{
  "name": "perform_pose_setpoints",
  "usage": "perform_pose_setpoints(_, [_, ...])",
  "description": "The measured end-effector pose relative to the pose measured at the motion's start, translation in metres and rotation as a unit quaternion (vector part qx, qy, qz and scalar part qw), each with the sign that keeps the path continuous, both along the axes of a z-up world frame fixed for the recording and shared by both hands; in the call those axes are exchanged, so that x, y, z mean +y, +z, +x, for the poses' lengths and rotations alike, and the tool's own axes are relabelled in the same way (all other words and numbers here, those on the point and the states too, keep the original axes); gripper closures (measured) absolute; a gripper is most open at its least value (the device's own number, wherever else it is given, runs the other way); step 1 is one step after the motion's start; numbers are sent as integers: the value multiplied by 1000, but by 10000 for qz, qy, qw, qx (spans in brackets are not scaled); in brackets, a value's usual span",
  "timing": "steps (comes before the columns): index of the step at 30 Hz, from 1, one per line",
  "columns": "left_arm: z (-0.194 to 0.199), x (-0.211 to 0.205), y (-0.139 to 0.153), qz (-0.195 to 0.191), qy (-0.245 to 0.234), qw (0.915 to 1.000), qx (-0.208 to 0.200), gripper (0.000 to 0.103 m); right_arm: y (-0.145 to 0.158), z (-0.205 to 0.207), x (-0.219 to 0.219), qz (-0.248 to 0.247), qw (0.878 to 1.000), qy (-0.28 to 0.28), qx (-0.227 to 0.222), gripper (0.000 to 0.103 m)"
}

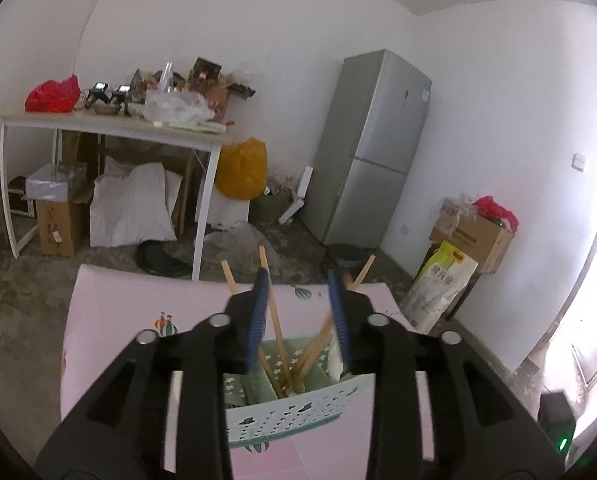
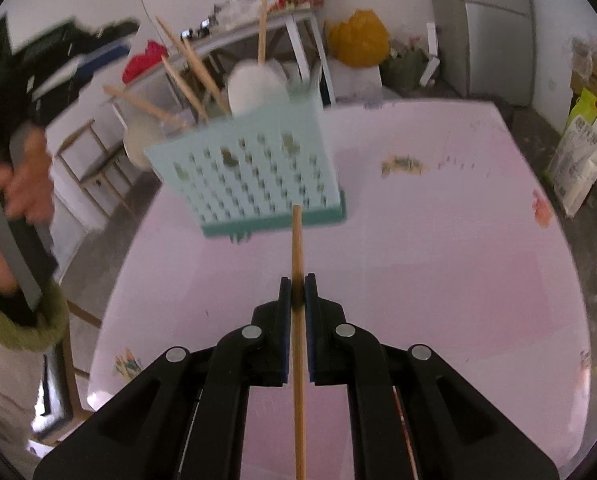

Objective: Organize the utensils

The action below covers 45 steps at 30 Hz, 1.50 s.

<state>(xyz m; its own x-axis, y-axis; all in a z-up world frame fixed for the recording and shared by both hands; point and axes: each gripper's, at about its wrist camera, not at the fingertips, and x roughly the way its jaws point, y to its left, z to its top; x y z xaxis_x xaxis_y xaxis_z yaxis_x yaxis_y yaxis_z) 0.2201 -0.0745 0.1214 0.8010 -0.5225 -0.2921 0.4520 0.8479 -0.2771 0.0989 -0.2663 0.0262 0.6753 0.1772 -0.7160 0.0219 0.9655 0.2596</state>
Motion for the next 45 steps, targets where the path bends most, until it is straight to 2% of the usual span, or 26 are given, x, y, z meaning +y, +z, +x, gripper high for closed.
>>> perform_pose_setpoints(4, [-24,20,7,-85,63,9997,-201,54,36,5,-5,-10,9990,12,-443,96])
perform_pose_setpoints(9, [-54,52,1,-137,286,9991,-268,45,93,23,-7,123,9927,204,-1185,97])
perform_pose_setpoints(16, [-77,96,-23,-144,709,9974,61,42,161,52,9,144,9774,597,-2025,98])
perform_pose_setpoints(17, [-79,102,-27,-126,777,9968,108,42,166,54,11,109,9761,630,-2078,101])
perform_pose_setpoints(22, [-81,121,-38,-197,967,9947,272,42,194,70,21,-7,9697,755,-2322,101])
perform_pose_setpoints(26, [-82,127,-44,-214,1064,9935,336,42,202,76,25,-23,9688,731,-2367,101])
perform_pose_setpoints(30, [-83,132,-54,-130,1140,9923,461,42,190,65,22,-40,9731,682,-2198,101])
perform_pose_setpoints(33, [-81,131,-66,-81,1107,9915,685,42,162,59,10,-33,9824,629,-1759,99])
perform_pose_setpoints(34, [-82,130,-71,-51,1095,9911,761,42,145,58,2,67,9874,575,-1473,97])
perform_pose_setpoints(36, [-83,128,-79,5,1043,9905,892,42,108,56,-9,328,9938,626,-864,83])
perform_pose_setpoints(37, [-83,127,-83,31,1023,9902,951,42,84,54,-11,393,9957,676,-491,79])
perform_pose_setpoints(39, [-83,124,-89,77,988,9895,1055,42,36,47,-5,-14,9967,776,219,74])
perform_pose_setpoints(41, [-84,122,-93,123,964,9891,1108,42,-6,37,4,-271,9914,1025,773,73])
perform_pose_setpoints(43, [-84,120,-96,151,956,9887,1147,42,-35,33,12,-453,9854,1188,1135,73])
perform_pose_setpoints(45, [-85,116,-99,187,963,9880,1195,42,-53,32,19,-618,9814,1327,1243,73])
